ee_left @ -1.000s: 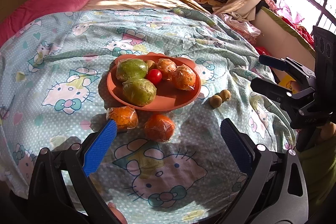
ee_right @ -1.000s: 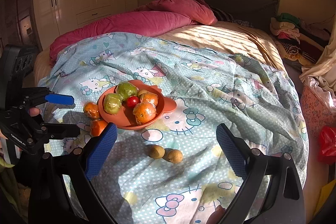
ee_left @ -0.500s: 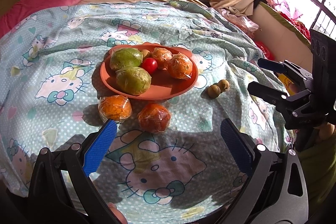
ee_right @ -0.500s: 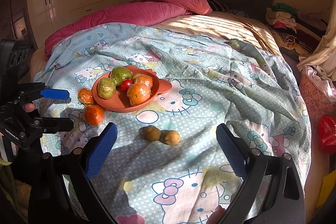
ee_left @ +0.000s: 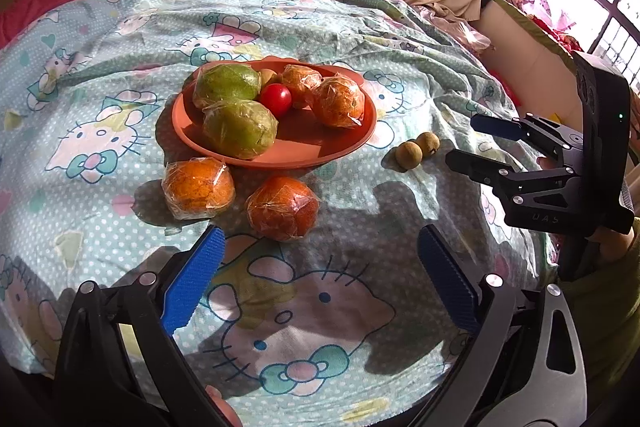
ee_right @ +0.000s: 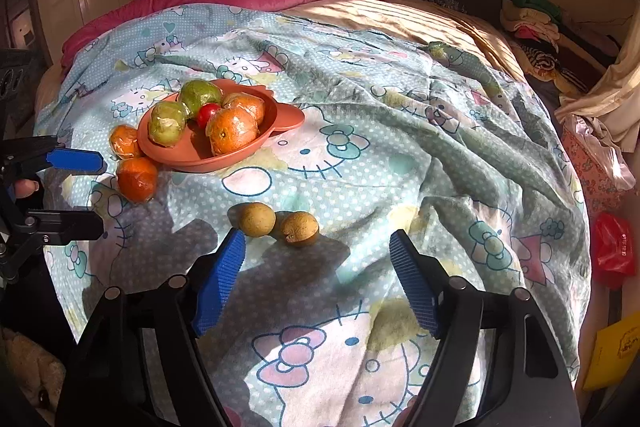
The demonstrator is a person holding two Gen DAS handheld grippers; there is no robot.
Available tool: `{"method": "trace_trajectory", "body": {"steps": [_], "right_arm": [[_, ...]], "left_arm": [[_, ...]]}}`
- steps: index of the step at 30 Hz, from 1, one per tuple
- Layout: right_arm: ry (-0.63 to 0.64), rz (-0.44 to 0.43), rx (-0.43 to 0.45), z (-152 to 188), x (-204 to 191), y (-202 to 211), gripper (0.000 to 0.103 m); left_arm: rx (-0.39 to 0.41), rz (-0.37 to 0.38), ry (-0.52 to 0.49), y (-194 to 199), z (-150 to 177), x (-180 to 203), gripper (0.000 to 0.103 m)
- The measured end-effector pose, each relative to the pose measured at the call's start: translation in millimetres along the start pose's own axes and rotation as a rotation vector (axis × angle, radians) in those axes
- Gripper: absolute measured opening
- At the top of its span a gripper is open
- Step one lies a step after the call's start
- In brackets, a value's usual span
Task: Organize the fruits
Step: 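Reach the right tool to a small tan fruit while the left tool approaches a bagged orange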
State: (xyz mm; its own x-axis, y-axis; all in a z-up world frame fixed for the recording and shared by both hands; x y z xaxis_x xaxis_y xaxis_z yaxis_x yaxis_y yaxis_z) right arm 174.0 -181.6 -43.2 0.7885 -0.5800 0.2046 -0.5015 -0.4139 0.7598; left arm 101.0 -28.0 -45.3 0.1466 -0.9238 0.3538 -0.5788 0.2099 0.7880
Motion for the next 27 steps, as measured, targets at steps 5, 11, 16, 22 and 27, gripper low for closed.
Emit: {"method": "trace_trajectory", "body": {"steps": [5,11,16,22,27], "right_arm": [[0.014,-0.012,-0.029,4,-2,-12,0.050],[0.020,-0.020,-0.042,6,-4,-20,0.039],[0.025,-0.034,-0.038,3,-4,-25,0.037],[0.044,-0.045,-0.027,-4,-5,-30,0.033],[0.056,-0.059,-0.043,-6,-7,-39,0.028]], "left_arm": [[-0.001,0.000,0.011,-7,-1,-4,0.082],[-0.010,0.009,0.016,-14,-3,-6,0.075],[-0.012,0.008,0.024,-19,-4,-9,0.074],[-0.017,0.008,0.027,-25,-6,-11,0.071],[-0.016,0.011,0.032,-28,-8,-13,0.068]]}}
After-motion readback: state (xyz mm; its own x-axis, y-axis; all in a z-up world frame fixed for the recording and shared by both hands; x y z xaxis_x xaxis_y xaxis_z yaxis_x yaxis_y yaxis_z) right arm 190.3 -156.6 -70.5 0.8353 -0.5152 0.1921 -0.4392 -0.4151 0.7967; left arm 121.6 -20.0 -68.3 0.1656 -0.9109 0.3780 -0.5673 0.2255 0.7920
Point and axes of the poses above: each gripper's, at about its wrist camera, not at the fingertips, and y roughly against the way its jaws point, x to its right, z to its underside, the point moved 5 cm from there along -y, roughly the way its jaws point, and after that the axes turned 14 degrees about y, right-handed, at the moved point
